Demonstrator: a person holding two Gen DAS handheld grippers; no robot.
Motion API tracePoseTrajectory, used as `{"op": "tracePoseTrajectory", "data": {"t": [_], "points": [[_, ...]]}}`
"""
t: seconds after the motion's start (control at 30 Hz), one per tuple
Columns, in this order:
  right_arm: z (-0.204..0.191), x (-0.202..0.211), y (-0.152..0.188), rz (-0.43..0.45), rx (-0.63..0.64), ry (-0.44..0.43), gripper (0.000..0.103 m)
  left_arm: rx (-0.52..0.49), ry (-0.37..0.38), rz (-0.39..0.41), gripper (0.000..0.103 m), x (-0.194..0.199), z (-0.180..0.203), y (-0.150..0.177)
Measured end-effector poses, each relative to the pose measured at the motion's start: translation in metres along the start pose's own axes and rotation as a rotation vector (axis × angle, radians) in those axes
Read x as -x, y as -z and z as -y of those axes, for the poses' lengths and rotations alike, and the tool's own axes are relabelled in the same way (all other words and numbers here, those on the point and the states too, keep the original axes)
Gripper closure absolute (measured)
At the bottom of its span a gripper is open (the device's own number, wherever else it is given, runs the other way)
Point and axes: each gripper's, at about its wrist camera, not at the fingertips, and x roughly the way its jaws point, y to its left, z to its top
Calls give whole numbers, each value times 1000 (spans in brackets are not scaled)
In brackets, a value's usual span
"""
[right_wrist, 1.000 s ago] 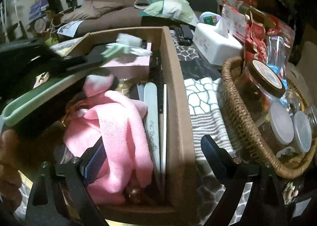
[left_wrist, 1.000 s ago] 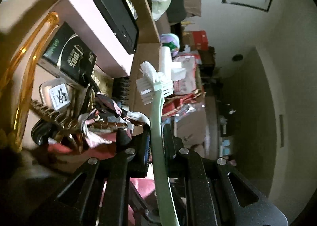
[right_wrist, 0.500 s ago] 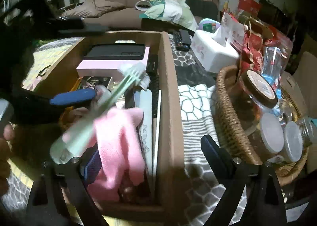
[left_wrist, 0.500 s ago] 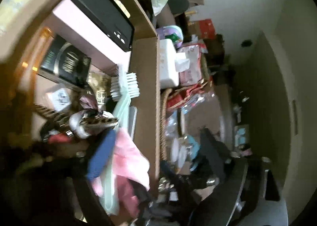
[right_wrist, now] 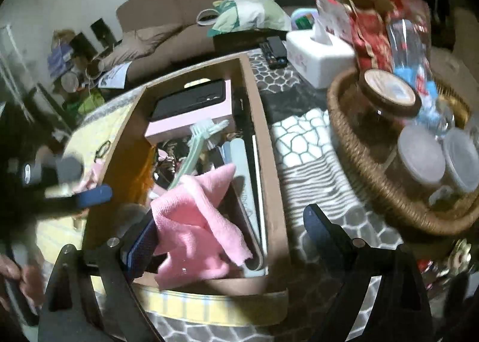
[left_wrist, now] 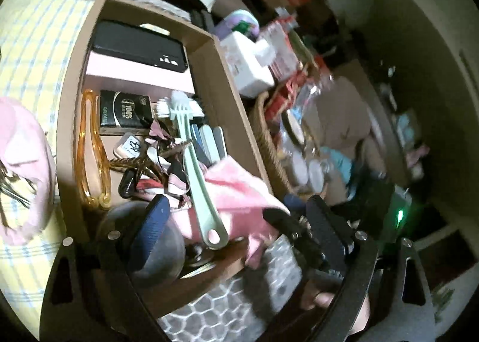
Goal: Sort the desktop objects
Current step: 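Lower the green brush into the box and open the left gripper, then withdraw both grippers from the box back over the pile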
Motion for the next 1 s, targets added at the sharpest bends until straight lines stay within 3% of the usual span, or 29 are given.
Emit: {"op": "tracePoseTrajectory", "data": {"t": [0.1,0.17,0.23,0.3,0.43,0.6,0.77,0.87,1.0], "points": [[-6,-14,0,-63,56,87,9,42,91,-27,23,-6,6,3],[-10,-13,6,-34,89,97,9,69,133,-42,36,-14,11,1],[-18,-11,13,1,145,144,9,92,168,-105,56,-32,16,-2],[-26,-9,22,48,216,214,9,70,160,-170,70,-50,22,-5],[-38,-10,35,102,313,292,9,60,163,-242,74,-72,27,-8],[-38,1,40,157,301,195,8,122,104,-272,75,-97,12,-11],[-32,23,45,219,228,33,8,111,59,-292,75,-107,7,-9],[-27,42,44,274,172,-16,7,83,16,-307,81,-107,6,-6],[-7,69,32,322,5,-122,5,113,30,-237,78,-81,6,-9]]}}
